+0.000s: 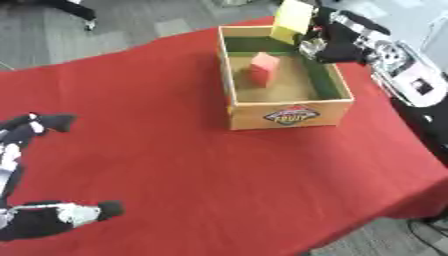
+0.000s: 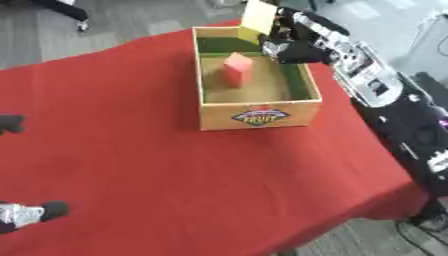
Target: Pick up the objects with one hand, pass them to the other hand, and then place them into the box on the other side of the table.
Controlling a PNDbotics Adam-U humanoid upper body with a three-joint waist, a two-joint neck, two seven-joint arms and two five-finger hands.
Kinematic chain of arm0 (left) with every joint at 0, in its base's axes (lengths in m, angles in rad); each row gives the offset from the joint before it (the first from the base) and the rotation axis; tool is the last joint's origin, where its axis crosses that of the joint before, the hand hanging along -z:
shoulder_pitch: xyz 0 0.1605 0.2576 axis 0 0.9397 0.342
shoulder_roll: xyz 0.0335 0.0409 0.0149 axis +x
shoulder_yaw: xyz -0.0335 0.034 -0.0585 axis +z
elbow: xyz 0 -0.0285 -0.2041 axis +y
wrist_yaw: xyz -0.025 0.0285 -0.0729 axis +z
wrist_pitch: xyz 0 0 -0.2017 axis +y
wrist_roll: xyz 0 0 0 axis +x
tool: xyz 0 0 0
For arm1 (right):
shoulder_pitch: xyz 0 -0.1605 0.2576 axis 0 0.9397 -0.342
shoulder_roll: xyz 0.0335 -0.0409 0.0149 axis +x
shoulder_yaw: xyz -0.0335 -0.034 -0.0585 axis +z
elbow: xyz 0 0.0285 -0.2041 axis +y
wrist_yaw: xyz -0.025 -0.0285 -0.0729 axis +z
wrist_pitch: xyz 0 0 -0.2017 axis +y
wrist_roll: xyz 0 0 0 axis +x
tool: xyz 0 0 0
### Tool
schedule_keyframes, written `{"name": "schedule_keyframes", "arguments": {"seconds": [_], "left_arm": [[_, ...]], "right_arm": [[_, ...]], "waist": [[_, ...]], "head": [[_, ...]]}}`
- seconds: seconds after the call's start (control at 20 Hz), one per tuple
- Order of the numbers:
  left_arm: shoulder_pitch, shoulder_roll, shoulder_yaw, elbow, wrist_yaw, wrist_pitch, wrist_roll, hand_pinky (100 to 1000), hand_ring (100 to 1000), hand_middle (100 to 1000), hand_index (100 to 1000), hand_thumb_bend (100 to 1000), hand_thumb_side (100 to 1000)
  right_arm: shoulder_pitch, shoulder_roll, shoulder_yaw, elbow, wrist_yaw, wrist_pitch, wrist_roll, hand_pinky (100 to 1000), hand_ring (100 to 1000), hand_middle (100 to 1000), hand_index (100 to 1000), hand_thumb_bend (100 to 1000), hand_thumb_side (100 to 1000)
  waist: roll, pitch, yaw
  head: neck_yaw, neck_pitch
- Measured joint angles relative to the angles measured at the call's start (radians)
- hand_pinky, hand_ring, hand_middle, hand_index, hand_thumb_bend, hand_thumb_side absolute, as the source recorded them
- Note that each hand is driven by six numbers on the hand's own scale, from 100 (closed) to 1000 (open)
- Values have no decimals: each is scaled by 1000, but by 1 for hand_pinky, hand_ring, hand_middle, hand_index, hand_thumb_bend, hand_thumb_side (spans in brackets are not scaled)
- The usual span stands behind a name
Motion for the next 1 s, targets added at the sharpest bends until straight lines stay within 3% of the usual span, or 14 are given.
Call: {"name": "schedule_keyframes", "arguments": {"seconds": [0.1, 0.25, 0.35, 0.6, 0.85, 0.95, 1.0], "left_arm": [[2, 0, 4, 0, 0, 3, 4, 714, 744, 615, 805, 997, 556], [6, 0, 5, 0, 1, 6, 7, 715, 745, 615, 806, 1000, 562], [6, 0, 5, 0, 1, 7, 8, 715, 745, 616, 807, 1000, 563], [6, 0, 10, 0, 0, 11, 12, 714, 745, 615, 808, 1000, 562], [6, -1, 11, 0, 0, 14, 15, 715, 745, 615, 809, 1000, 560], [7, -1, 11, 0, 0, 16, 16, 715, 745, 615, 809, 1000, 559], [7, -1, 11, 1, 0, 16, 17, 715, 745, 615, 809, 1000, 559]], "right_arm": [[2, 0, 1, 15, 15, -19, 0, 903, 1000, 529, 687, 100, 275], [2, -2, 3, 15, 28, -52, 13, 955, 1000, 783, 911, 100, 100], [2, -2, 5, 11, 37, -76, 34, 983, 1000, 875, 983, 100, 109], [-2, -3, 0, 1, 89, -106, 58, 1000, 1000, 920, 1000, 100, 274], [-1, -3, -2, -8, 148, -119, 62, 1000, 1000, 968, 1000, 100, 362], [-1, -3, -7, -16, 174, -127, 61, 1000, 1000, 981, 1000, 100, 350], [-1, -3, -7, -20, 185, -134, 62, 1000, 1000, 990, 1000, 168, 262]], "waist": [[0, 1, 1], [0, 2, 1], [0, 2, 1], [0, 2, 1], [0, 2, 0], [0, 2, -2], [0, 2, -2]], "head": [[0, 0], [-3, 0], [-3, 0], [-5, 0], [-5, 2], [-5, 2], [-5, 3]]}}
